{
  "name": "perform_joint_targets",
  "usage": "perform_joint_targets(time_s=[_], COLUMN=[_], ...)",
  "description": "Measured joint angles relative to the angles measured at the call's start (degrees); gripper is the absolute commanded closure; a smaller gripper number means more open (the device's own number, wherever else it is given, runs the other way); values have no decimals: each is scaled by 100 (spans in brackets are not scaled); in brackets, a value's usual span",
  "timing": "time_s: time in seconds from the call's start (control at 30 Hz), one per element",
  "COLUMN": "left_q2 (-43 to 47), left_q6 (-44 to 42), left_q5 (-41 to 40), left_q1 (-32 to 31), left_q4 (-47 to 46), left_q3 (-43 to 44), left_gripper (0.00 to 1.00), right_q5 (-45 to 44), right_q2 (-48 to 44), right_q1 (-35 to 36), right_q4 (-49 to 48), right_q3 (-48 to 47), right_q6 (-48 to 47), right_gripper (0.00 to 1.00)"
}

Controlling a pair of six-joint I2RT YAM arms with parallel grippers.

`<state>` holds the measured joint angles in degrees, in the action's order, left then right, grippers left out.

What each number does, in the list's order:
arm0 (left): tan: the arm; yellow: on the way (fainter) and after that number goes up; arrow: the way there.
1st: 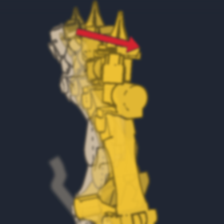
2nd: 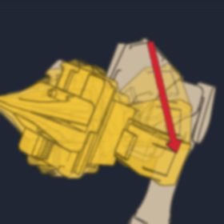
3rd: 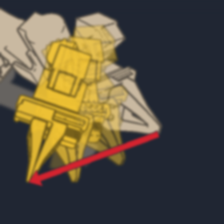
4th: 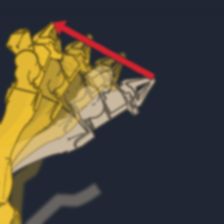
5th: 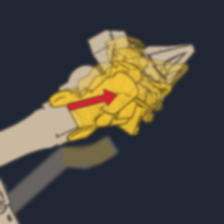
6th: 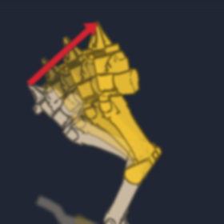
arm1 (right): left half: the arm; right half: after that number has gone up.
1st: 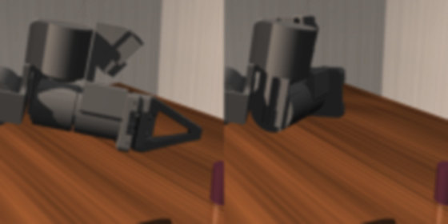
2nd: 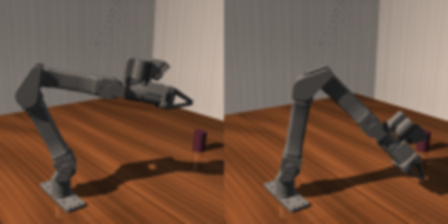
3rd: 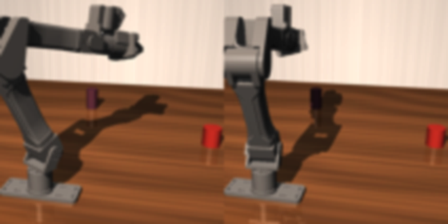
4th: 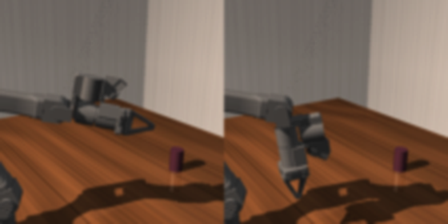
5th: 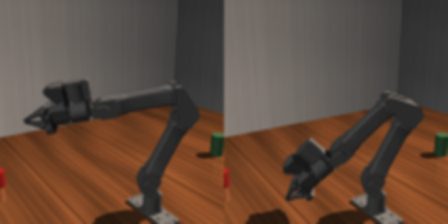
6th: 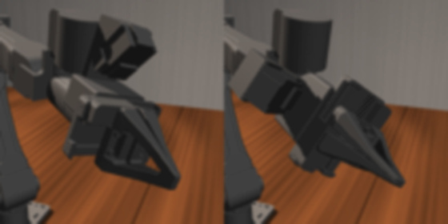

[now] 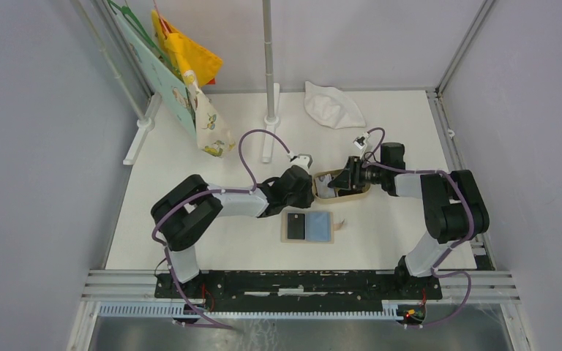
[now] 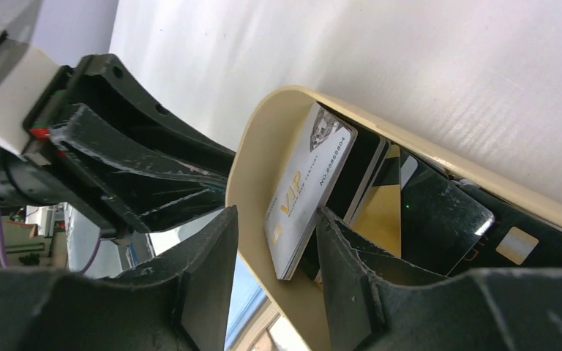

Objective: Put the credit cards into the card holder
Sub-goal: Pick up the credit card from the storage box.

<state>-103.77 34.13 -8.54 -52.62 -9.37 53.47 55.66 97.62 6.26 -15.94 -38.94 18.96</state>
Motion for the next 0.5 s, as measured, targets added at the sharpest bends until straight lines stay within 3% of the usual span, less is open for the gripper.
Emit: perform_joint_targets(time_s=[0.5], left_q2=[-57], left_q6=[-79], left_q5=[63], left_q1=[0], left_q4=[42], left_q3=[22], left_gripper=[71], right_q5=[348], right_q2=[11], right_q1=[146], right_q4=[-678], right_q3=[131], right_q6=[531], right_gripper=[58])
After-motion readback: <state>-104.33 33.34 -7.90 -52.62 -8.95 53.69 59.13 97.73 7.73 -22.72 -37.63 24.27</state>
